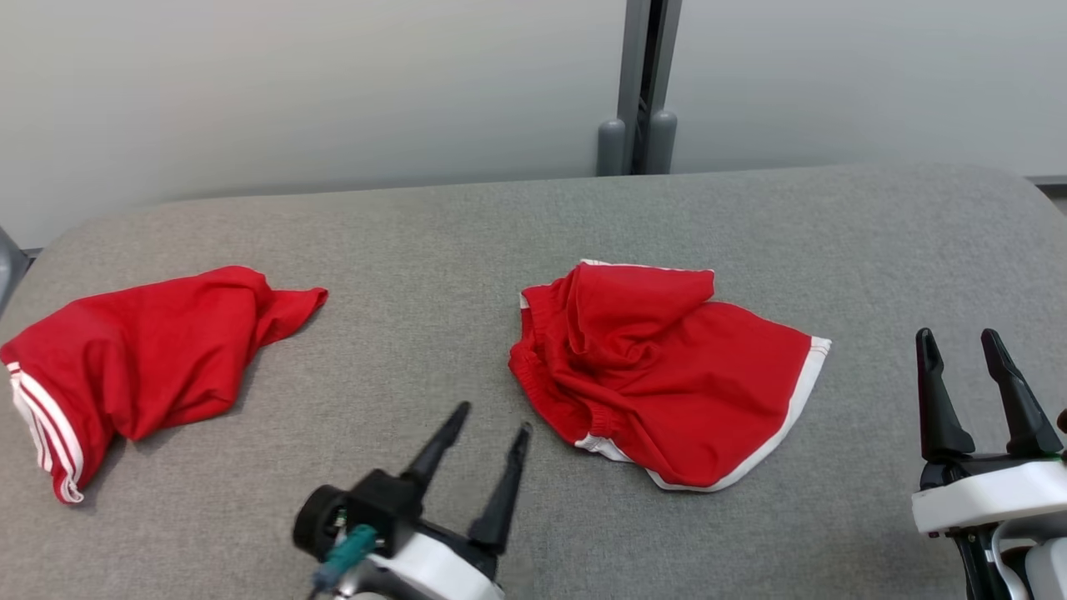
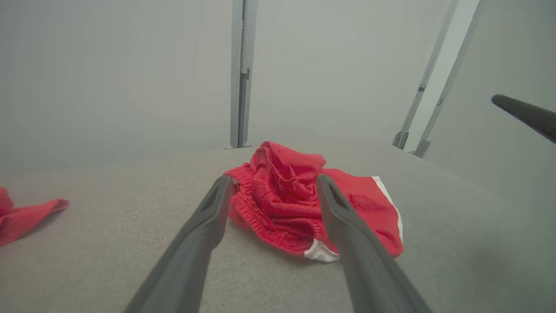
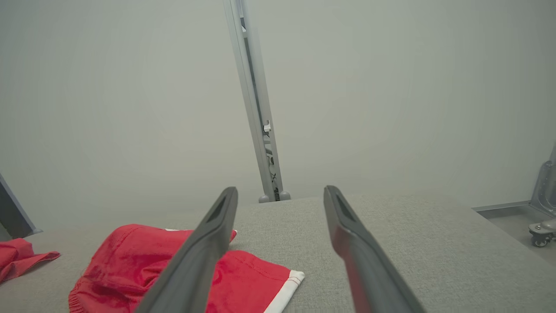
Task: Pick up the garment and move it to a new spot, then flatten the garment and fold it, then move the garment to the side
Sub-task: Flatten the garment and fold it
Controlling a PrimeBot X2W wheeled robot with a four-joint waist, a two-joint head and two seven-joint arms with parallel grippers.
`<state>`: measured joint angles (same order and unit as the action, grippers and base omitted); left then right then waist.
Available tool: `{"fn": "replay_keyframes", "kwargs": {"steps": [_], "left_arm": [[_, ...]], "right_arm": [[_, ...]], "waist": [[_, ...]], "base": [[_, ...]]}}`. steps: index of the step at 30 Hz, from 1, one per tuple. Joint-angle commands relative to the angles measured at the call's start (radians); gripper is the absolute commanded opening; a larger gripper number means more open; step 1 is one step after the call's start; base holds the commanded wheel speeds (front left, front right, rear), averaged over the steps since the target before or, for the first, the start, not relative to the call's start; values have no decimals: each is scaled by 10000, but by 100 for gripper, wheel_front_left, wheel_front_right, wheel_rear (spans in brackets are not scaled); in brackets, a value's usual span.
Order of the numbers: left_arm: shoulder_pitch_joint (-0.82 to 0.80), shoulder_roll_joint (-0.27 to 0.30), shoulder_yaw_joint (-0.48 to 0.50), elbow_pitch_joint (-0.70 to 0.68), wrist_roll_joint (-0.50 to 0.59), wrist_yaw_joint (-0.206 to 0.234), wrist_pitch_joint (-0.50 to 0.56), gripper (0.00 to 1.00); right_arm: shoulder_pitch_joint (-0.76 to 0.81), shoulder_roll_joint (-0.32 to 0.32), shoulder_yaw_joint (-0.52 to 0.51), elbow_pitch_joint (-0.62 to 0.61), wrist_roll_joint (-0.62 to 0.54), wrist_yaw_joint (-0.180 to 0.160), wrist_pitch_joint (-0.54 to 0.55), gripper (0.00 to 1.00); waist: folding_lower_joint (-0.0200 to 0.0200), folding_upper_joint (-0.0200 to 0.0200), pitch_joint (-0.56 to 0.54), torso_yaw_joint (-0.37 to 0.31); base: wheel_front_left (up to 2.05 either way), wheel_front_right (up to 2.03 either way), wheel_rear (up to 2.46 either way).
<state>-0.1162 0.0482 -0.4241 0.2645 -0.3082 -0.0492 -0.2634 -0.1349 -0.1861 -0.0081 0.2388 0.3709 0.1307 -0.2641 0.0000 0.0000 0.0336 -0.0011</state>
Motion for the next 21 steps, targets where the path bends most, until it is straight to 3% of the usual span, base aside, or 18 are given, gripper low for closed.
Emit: {"fn": "replay_keyframes", "kwargs": {"steps": [1, 12, 21], "left_arm": [[-335, 41, -342, 383, 160, -145, -5, 100], [-2501, 41, -2344, 3119, 230, -527, -6, 100], [-3352, 49, -2700, 4330, 105, -553, -4, 100]], "right_arm": [[-129, -15, 2, 60, 40, 1, -3, 100], [-673, -22, 70, 92, 110, 1, -3, 100], [-842, 77, -54, 171, 73, 1, -3, 100]], "waist": [[0, 0, 172, -142], [0, 0, 1323, -1063], [0, 0, 1723, -1439]], "base": [[0, 0, 0], [0, 0, 0], [0, 0, 0]]}}
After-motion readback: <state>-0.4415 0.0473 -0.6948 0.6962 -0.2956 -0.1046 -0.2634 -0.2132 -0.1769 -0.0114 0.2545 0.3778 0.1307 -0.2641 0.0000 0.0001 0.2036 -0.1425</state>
